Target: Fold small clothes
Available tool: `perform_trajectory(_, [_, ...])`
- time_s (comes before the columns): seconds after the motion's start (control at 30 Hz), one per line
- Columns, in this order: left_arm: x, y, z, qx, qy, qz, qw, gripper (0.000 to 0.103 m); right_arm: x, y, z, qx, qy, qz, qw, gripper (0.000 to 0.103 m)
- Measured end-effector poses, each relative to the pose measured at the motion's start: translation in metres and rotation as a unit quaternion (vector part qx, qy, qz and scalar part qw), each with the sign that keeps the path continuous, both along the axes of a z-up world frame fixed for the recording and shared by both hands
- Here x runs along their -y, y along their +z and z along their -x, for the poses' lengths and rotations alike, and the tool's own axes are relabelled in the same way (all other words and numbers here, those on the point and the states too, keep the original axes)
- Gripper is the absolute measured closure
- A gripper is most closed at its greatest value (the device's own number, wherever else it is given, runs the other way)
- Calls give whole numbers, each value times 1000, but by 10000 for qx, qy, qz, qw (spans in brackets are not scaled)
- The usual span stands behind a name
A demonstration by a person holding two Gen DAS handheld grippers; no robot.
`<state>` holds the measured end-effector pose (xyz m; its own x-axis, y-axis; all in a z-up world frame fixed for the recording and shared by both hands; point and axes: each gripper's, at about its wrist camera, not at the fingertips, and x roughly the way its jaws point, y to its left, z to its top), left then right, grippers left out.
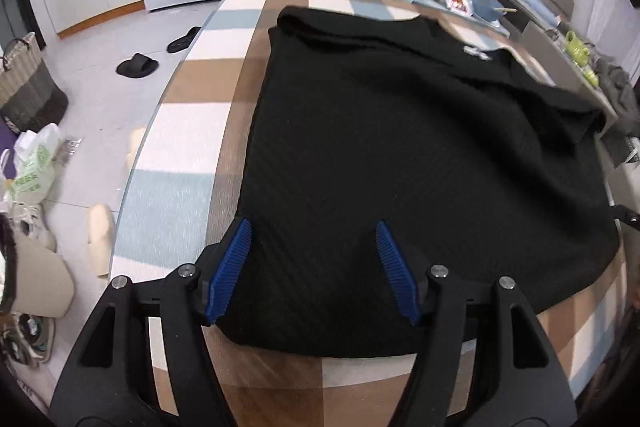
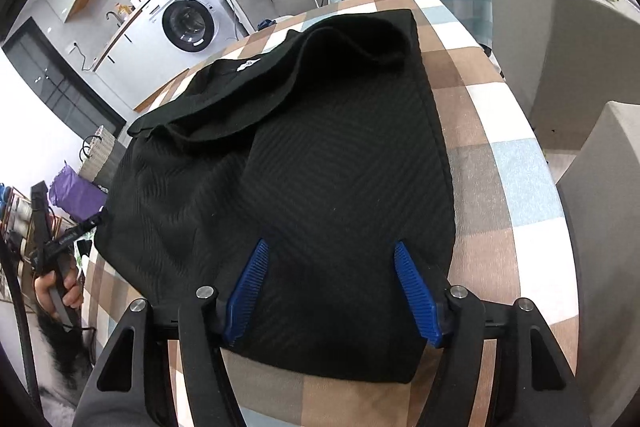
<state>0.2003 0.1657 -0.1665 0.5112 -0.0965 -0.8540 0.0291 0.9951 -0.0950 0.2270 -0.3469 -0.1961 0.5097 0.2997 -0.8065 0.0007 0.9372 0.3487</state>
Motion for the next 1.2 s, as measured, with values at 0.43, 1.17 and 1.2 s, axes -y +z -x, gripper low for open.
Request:
perform_trajectory(0.43, [6, 6, 23, 172, -136, -158, 9996, 80, -8, 7, 35, 358, -174, 391, 9984, 36])
perform_trajectory(1.17, [-25, 32, 82, 490, 212, 671, 9963, 91, 29, 11, 24, 723, -766, 102, 9944, 99])
perform_trajectory(1.2, [-25, 30, 88, 453, 233, 674, 9964, 91, 29, 7, 24, 629, -725, 91, 9953, 99])
